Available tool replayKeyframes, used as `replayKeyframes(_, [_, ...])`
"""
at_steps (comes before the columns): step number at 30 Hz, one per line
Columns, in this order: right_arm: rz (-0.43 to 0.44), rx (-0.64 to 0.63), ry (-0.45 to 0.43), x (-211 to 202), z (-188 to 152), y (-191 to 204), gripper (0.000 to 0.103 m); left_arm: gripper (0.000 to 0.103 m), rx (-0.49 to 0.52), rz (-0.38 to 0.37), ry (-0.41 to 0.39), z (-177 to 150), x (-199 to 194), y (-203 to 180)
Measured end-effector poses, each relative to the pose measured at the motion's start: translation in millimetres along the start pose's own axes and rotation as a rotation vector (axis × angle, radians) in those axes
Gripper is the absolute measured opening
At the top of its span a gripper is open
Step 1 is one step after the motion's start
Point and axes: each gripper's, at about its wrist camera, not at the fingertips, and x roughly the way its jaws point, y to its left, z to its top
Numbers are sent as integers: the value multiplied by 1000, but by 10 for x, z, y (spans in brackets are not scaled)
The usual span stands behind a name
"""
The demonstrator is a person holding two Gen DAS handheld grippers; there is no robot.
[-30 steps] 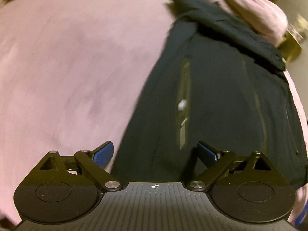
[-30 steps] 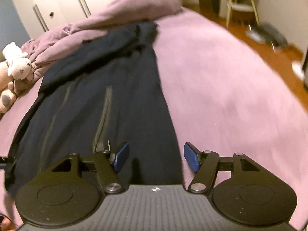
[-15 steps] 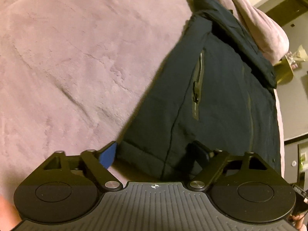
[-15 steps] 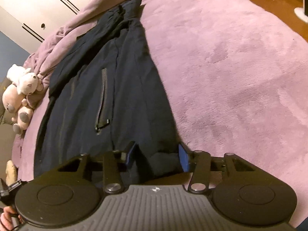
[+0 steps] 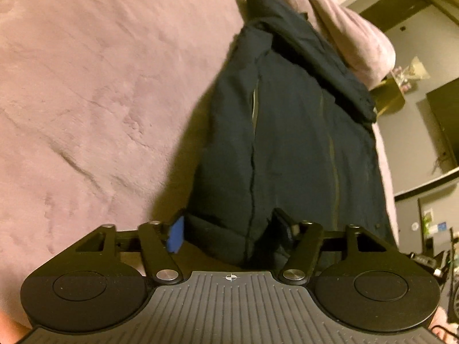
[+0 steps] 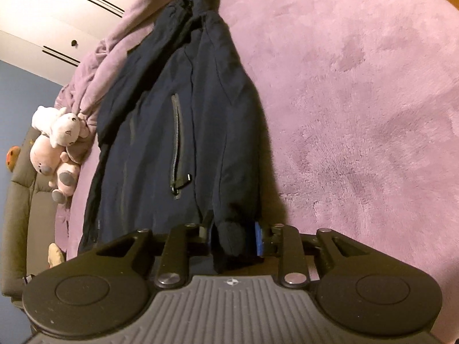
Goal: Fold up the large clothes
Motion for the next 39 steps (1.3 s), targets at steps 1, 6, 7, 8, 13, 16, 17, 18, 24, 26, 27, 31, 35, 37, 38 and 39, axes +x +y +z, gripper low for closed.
replayKeyframes(1, [-7,-8,1,0,-3,11,27,69,7,9,3,8,35,-19])
replayKeyframes(6, [-50,-70,-1,-11,-19,108,22,43,-32,-32,26,45,151,-12])
replayKeyframes(7, [-43,-70,-1,-20,-16,117,17,36,-38,-43,30,50,135,-18])
replayKeyframes(8, [-24,-64,-2,-35,-13,118,15,34,-46,-62,32,72,123,-46])
replayKeyframes(13, [150,-20,-47,-159,98,208,14,31,-43,-166,-35,297,-33,-257])
replayKeyframes(16, [203,-14,-85,-183,221,313,14,31,-39,-213,-87,496,-107,-395])
replayKeyframes(17, [219,-11,-106,-195,278,355,14,31,-33,-222,-101,559,-125,-443])
replayKeyframes(18, [232,-10,-124,-205,335,392,14,31,-26,-226,-117,610,-154,-491])
replayKeyframes(24, [262,-13,-242,-219,740,588,13,31,-47,-273,-214,1101,-170,-703])
replayKeyframes(26, [253,-19,-279,-195,882,657,13,31,-66,-279,-242,1265,-127,-735])
replayKeyframes(27, [247,-22,-296,-170,972,691,13,31,-78,-283,-255,1352,-92,-741])
replayKeyframes(31, [216,-20,-356,-60,1293,812,13,30,-127,-287,-281,1637,69,-725])
replayKeyframes(35, [173,-34,-390,119,1548,947,13,30,-142,-267,-292,1866,254,-746])
replayKeyframes(37, [147,-51,-397,253,1689,1033,13,30,-145,-248,-292,1988,371,-771])
replayKeyframes(38, [133,-57,-400,314,1746,1072,13,30,-146,-240,-294,2049,435,-780])
replayKeyframes(39, [121,-61,-404,392,1819,1113,13,30,-151,-232,-297,2117,509,-791])
